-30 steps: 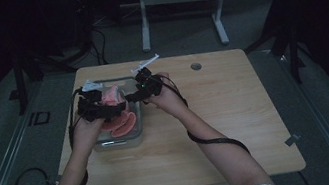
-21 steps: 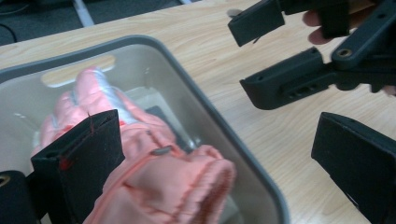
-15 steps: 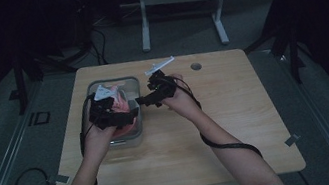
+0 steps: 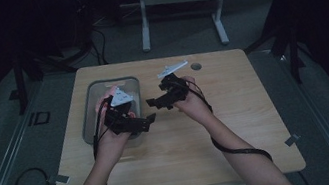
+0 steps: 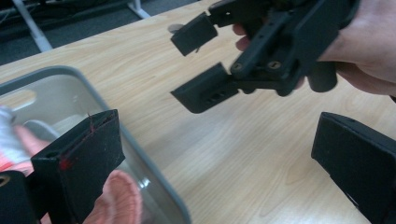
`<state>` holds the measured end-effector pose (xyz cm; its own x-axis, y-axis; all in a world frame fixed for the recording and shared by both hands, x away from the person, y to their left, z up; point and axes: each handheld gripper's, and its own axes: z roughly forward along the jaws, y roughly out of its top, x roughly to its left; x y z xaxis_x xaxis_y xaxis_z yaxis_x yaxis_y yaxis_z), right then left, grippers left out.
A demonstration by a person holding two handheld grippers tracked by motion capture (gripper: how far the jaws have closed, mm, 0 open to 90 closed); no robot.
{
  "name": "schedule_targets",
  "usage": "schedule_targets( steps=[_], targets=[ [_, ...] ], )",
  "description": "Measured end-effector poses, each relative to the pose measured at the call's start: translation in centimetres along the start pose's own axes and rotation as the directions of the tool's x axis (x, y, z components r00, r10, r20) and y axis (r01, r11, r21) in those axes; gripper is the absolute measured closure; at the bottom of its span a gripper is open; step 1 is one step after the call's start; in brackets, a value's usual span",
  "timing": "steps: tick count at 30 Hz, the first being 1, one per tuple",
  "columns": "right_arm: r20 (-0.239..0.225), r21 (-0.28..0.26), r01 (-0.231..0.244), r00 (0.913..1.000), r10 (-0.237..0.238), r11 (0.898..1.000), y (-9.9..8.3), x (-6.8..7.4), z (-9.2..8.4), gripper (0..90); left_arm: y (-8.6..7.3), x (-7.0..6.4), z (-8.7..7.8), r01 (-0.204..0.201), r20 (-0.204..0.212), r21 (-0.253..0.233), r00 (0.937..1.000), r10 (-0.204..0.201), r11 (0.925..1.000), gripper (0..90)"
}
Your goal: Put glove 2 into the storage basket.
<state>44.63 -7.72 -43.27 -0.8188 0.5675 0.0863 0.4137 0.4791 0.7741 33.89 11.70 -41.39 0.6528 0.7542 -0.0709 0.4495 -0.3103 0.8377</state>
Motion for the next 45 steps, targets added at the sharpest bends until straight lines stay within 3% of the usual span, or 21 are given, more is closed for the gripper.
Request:
schedule_targets(
  steps=[13,23,34,39,45],
  targets=[
    [0.022,0.025,0.006,0.9997,-0.006,1.0,-2.9,-1.1,-0.8,15.2,-0.7,-3.4,2.2,-0.054,0.075,0.028,0.9958,0.052,0.9982,1.7],
    [0.038,0.032,0.02,0.9991,-0.021,0.999,-5.3,-1.6,-1.3,15.2,-1.6,-4.8,3.5,-0.08,0.12,0.028,0.9899,0.077,0.9964,1.7],
    [0.042,0.034,0.017,0.999,-0.018,0.999,-7.2,-2.1,-1.2,15.3,-3.0,-5.9,4.9,-0.095,0.131,0.055,0.9876,0.087,0.994,1.6],
    [0.047,0.035,0.032,0.9983,-0.033,0.999,-8.4,-2.3,-1.1,15.3,-3.9,-6.7,5.5,-0.125,0.131,0.058,0.9844,0.117,0.9904,1.7],
    [0.053,0.043,0.023,0.9983,-0.025,0.999,-9.4,-2.5,-1.0,15.2,-5.1,-7.1,6.3,-0.126,0.146,0.068,0.9827,0.115,0.9898,1.6]
  ],
)
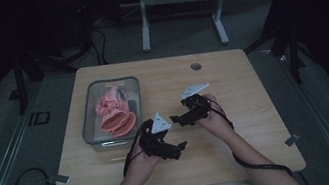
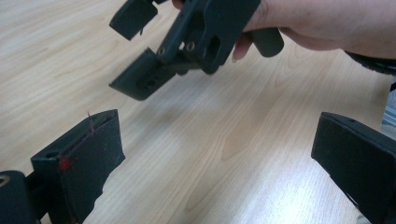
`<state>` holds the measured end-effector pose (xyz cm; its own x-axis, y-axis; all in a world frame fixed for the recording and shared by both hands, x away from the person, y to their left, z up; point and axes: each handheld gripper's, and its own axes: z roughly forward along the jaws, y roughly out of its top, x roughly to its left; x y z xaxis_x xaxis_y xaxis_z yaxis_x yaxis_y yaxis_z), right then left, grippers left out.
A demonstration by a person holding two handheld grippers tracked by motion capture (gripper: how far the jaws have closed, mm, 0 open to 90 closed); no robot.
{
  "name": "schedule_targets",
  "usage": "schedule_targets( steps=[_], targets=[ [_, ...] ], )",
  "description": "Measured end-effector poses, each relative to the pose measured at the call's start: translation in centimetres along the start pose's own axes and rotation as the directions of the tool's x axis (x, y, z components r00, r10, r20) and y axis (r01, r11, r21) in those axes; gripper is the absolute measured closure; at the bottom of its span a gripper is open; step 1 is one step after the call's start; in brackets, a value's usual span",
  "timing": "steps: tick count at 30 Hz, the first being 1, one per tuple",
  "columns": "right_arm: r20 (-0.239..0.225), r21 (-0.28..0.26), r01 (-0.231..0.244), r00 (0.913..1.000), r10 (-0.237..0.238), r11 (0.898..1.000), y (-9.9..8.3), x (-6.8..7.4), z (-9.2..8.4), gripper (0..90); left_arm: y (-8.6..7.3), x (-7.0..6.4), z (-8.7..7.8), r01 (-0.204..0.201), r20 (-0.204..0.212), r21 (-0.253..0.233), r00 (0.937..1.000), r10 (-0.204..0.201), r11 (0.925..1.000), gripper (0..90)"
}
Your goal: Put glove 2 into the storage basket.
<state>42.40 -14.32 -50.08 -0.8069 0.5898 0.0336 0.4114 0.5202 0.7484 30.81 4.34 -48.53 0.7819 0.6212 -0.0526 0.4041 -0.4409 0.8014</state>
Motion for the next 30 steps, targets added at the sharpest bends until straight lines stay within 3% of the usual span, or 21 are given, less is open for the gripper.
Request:
schedule_targets(
  steps=[17,22,23,30],
  targets=[
    [0.016,0.0,-0.025,0.9996,0.025,1.0,-3.0,-0.7,0.1,14.3,-2.4,-0.8,2.2,-0.02,0.02,0.032,0.9996,0.019,0.9993,1.6],
    [0.024,0.003,-0.046,0.9987,0.046,0.999,-4.1,-0.9,0.0,14.4,-3.1,-1.0,2.9,-0.046,0.018,0.045,0.9988,0.046,0.9979,1.6],
    [0.028,0.003,-0.049,0.9984,0.049,0.999,-4.2,-0.9,0.0,14.4,-3.5,-1.0,3.1,-0.06,-0.004,0.055,0.9982,0.061,0.9967,1.6],
    [0.042,0.002,-0.069,0.9968,0.069,0.998,-5.3,-0.9,0.1,14.4,-4.5,-0.7,3.6,-0.036,-0.013,0.072,0.9992,0.037,0.9968,1.6]
  ],
)
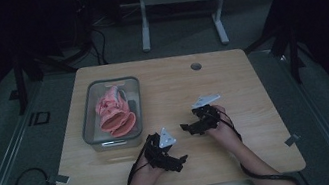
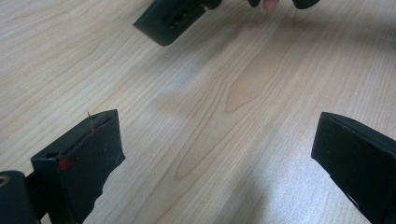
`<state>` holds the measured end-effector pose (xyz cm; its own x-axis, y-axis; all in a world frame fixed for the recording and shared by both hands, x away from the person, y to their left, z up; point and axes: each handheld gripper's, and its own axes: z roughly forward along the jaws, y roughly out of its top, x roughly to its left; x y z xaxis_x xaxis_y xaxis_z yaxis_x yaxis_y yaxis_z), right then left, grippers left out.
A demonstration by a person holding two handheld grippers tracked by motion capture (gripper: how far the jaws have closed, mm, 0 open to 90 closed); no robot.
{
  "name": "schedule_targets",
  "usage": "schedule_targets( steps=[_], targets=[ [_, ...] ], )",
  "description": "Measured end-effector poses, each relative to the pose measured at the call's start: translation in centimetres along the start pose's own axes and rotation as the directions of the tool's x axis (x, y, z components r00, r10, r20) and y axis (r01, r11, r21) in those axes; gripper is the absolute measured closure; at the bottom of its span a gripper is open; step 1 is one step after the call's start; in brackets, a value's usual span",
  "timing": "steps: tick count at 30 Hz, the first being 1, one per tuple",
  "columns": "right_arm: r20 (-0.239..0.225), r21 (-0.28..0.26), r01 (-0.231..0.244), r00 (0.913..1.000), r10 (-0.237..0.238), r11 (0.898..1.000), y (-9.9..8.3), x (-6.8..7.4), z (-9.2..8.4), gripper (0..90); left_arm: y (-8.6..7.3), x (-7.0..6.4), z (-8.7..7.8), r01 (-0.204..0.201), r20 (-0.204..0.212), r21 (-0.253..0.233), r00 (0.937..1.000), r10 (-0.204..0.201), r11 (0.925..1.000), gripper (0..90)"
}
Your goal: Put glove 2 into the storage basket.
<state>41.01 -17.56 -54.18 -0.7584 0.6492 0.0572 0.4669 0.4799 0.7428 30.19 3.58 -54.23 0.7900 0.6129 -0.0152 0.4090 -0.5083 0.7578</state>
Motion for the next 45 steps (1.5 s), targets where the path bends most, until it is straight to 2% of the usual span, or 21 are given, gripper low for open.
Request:
schedule_targets(
  steps=[13,17,23,32,38,40,45],
  targets=[
    [0.014,-0.018,-0.05,0.9986,0.051,0.999,-1.3,-0.2,-0.4,14.4,-1.2,0.3,0.2,0.031,-0.027,0.006,0.9992,-0.031,0.9995,1.6],
    [0.035,-0.025,-0.038,0.9986,0.039,0.999,-1.6,-0.3,-0.5,13.9,-1.4,0.3,0.2,0.033,-0.039,0.008,0.9987,-0.033,0.9994,1.6],
    [0.053,-0.033,-0.044,0.9976,0.045,0.999,-2.0,-0.8,-0.8,13.8,-1.7,0.3,0.2,0.037,-0.049,0.013,0.9981,-0.036,0.9992,1.6],
    [0.059,-0.026,-0.051,0.9969,0.052,0.998,-2.4,-1.1,-0.7,13.8,-2.0,0.6,0.0,0.057,-0.056,0.004,0.9968,-0.057,0.9983,1.6],
    [0.071,-0.026,-0.05,0.9961,0.052,0.998,-2.6,-1.3,-0.6,13.8,-2.1,0.6,-0.1,0.051,-0.06,0.004,0.9969,-0.051,0.9987,1.6],
    [0.097,-0.02,-0.053,0.9937,0.055,0.998,-2.7,-1.4,-0.5,13.8,-2.1,0.5,0.0,0.042,-0.067,0.01,0.9969,-0.041,0.9991,1.6],
    [0.103,-0.025,-0.065,0.9923,0.068,0.998,-3.0,-1.8,-0.4,13.8,-2.1,0.6,0.1,0.04,-0.068,0.009,0.9969,-0.04,0.9991,1.6]
  ],
)
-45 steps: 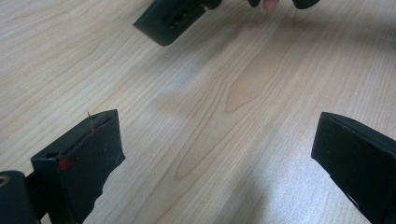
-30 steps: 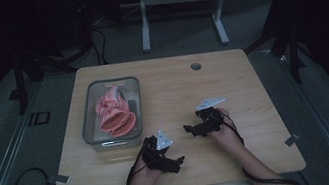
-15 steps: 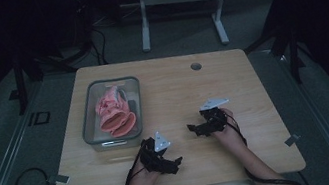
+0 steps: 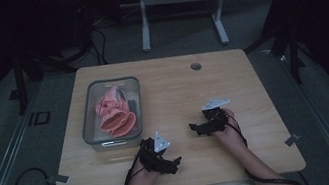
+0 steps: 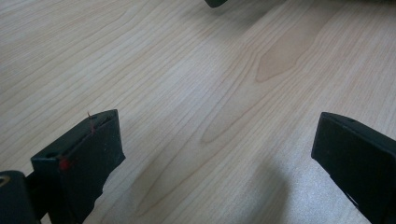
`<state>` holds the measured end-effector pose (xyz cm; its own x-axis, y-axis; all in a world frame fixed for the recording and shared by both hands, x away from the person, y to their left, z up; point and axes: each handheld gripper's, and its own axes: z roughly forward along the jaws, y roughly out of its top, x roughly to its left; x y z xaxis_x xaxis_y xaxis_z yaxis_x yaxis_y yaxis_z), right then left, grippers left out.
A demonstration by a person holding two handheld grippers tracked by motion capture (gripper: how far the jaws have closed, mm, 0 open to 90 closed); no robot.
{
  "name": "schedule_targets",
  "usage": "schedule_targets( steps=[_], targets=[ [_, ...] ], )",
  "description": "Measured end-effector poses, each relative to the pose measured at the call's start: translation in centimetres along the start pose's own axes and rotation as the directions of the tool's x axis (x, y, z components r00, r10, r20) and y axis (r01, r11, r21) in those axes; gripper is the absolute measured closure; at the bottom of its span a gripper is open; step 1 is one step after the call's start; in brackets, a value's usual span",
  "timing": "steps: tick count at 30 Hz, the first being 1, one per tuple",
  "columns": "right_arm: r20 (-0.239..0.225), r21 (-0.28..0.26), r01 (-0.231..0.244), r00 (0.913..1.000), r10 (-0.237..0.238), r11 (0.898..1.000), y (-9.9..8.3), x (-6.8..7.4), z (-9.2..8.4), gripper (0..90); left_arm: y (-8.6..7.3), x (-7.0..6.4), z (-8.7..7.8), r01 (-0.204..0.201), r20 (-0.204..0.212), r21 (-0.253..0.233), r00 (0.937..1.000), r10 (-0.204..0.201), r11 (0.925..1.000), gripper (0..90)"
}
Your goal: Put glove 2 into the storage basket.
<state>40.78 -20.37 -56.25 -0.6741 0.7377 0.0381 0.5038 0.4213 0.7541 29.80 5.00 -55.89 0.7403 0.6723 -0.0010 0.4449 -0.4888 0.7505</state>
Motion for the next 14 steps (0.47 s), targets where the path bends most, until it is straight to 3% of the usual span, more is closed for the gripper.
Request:
schedule_targets(
  steps=[14],
  targets=[
    [0.007,-0.008,0.0,1.0,0.0,1.0,-0.06,-0.11,-0.1,13.8,-0.1,0.11,0.0,0.007,0.001,0.0,1.0,-0.007,1.0,1.6]
  ],
)
